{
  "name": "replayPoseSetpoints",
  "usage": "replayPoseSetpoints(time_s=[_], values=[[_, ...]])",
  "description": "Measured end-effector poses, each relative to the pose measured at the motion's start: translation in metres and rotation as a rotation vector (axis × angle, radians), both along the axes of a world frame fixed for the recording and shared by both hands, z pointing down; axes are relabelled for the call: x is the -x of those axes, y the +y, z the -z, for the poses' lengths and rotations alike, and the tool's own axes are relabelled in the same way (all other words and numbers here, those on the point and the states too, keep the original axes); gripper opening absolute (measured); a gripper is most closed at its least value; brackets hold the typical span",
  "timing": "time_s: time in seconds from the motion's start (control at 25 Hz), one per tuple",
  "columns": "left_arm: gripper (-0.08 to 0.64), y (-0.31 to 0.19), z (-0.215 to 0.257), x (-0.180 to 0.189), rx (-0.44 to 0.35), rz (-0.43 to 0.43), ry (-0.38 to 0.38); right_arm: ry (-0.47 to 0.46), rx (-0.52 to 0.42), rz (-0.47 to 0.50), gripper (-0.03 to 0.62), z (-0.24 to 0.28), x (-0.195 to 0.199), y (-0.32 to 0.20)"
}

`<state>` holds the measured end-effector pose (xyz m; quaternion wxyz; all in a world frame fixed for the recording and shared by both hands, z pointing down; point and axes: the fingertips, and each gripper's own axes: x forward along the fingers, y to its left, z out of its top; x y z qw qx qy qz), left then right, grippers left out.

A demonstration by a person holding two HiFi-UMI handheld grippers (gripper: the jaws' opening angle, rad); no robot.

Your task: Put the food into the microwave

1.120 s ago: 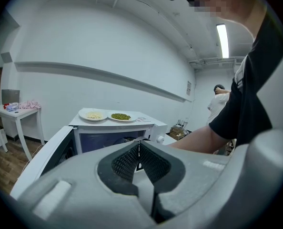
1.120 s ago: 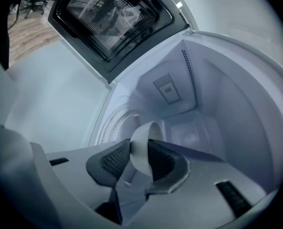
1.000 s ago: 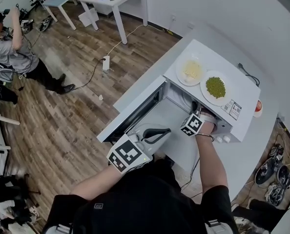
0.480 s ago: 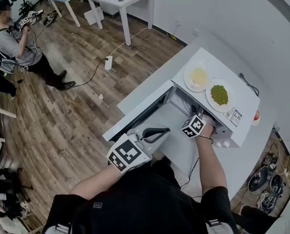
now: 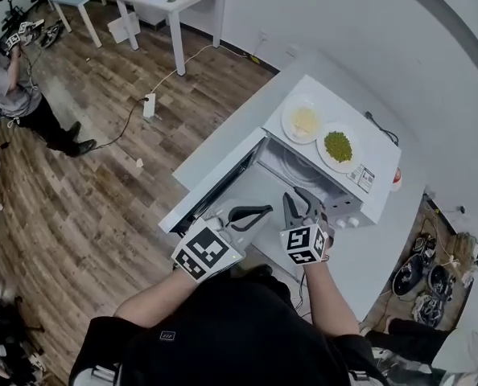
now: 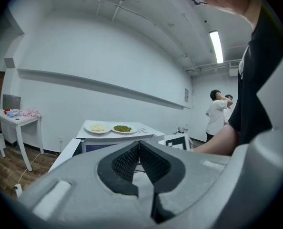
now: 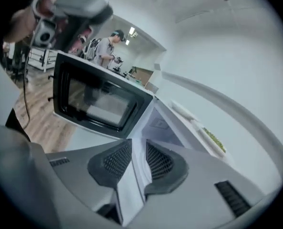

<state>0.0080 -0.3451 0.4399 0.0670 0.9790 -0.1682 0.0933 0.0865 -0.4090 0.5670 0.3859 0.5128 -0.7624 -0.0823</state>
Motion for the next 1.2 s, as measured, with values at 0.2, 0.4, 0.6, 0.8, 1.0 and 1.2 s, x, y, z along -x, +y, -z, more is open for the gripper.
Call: replayPoseSetpoints(time_s=[0.2, 0.4, 0.6, 0.8, 1.0, 1.2], values=[[0.009, 0.015, -0.006, -0.024, 0.004, -0.062, -0.014, -0.168, -0.036, -0.013, 0.095, 0.041, -0.002, 0.057], [0.011, 0.066, 0.008, -0.063, -0.030, -0.140, -0.017, -0.546, -0.101, -0.119, 0.078, 0.092, -0.043, 0.126], [0.009, 0.125, 0.017, -0.109, -0.041, -0.172, -0.010, -0.686, -0.147, -0.128, 0.048, 0.123, -0.085, 0.204], [0.011, 0.206, 0.016, -0.153, -0.007, -0.206, -0.011, -0.785, -0.135, -0.133, 0.038, 0.123, -0.120, 0.296], [0.011, 0.269, 0.016, -0.191, 0.028, -0.235, -0.020, -0.853, -0.145, -0.139, 0.037, 0.126, -0.154, 0.363], [0.009, 0.308, 0.028, -0.208, 0.004, -0.284, -0.037, -1.002, -0.162, -0.094, 0.032, 0.134, -0.158, 0.408]])
